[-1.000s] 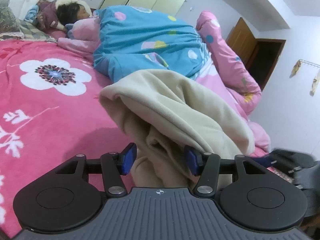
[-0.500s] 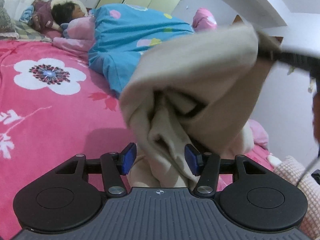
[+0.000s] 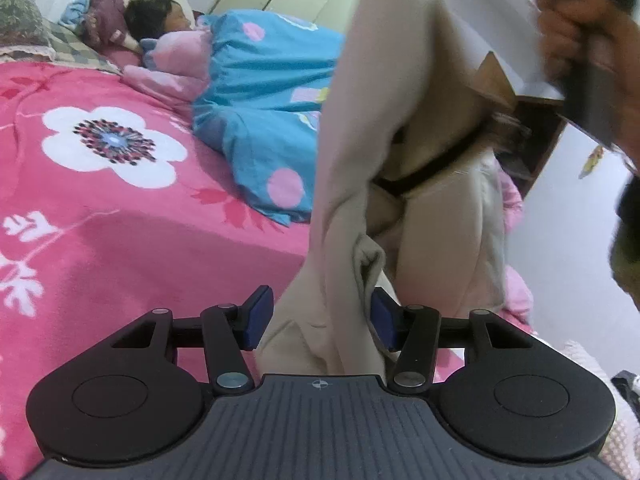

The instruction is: Fold clothes

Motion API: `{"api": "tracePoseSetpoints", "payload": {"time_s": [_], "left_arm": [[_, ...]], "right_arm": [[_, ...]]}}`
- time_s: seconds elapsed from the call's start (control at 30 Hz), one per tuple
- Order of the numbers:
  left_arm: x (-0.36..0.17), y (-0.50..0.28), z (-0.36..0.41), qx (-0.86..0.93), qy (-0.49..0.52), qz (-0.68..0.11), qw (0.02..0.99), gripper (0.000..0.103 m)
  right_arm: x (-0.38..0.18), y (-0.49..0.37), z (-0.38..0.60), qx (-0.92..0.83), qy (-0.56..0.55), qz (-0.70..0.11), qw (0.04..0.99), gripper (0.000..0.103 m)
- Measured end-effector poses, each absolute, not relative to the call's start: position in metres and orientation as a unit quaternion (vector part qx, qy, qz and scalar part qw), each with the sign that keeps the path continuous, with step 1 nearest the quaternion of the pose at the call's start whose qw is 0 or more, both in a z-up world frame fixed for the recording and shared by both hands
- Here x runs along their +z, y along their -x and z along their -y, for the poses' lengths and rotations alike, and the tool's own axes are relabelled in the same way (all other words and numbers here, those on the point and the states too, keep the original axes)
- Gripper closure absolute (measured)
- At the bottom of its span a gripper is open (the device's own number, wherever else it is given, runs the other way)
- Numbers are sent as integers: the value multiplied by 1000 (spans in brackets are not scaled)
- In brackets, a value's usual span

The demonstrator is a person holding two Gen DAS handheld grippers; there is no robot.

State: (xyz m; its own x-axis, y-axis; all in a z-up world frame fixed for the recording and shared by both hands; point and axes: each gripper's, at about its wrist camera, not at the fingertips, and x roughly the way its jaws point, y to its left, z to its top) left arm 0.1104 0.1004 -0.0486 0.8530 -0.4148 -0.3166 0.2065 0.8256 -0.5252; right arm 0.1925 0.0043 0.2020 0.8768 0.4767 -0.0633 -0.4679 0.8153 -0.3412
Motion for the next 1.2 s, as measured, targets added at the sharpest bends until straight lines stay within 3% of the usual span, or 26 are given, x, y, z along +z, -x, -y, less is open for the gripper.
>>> {"api": "tracePoseSetpoints", "payload": {"time_s": [0.2, 0.3, 0.4, 0.47, 0.57, 0.7, 0.83, 1.0, 1.1, 1.2], "left_arm": [[-59, -120, -108, -135, 245, -241, 929, 50], [-62, -122, -111, -124, 249, -254, 926, 50], [-64, -124, -114, -127, 262, -263, 920, 50], [-66, -123, -115, -129, 266, -266, 918, 49], [-68, -123, -117, -135, 278, -271, 912, 49], [-73, -125, -124, -153, 313, -279, 895, 46], [-76, -128, -127, -157, 346, -285, 880, 45], [-70, -125, -119, -156, 336, -267, 890, 45], [-70, -124, -114, -151, 326, -262, 896, 44], [-70, -125, -115, -145, 329, -260, 896, 44]], "right_arm": [[151, -262, -65, 278, 191, -105, 935, 95], [128, -283, -88, 277, 231, -186, 914, 59], [121, -269, -81, 285, 252, -186, 906, 53], [134, -250, -54, 290, 228, -165, 915, 39], [164, -220, 9, 295, 145, -147, 933, 32], [183, -187, 125, 284, -10, -167, 944, 14], [126, -163, 222, 253, -179, -274, 910, 11], [-5, -150, 268, 196, -391, -397, 807, 13], [-54, -155, 261, 176, -465, -420, 760, 13], [-63, -168, 241, 182, -473, -406, 760, 13]]}}
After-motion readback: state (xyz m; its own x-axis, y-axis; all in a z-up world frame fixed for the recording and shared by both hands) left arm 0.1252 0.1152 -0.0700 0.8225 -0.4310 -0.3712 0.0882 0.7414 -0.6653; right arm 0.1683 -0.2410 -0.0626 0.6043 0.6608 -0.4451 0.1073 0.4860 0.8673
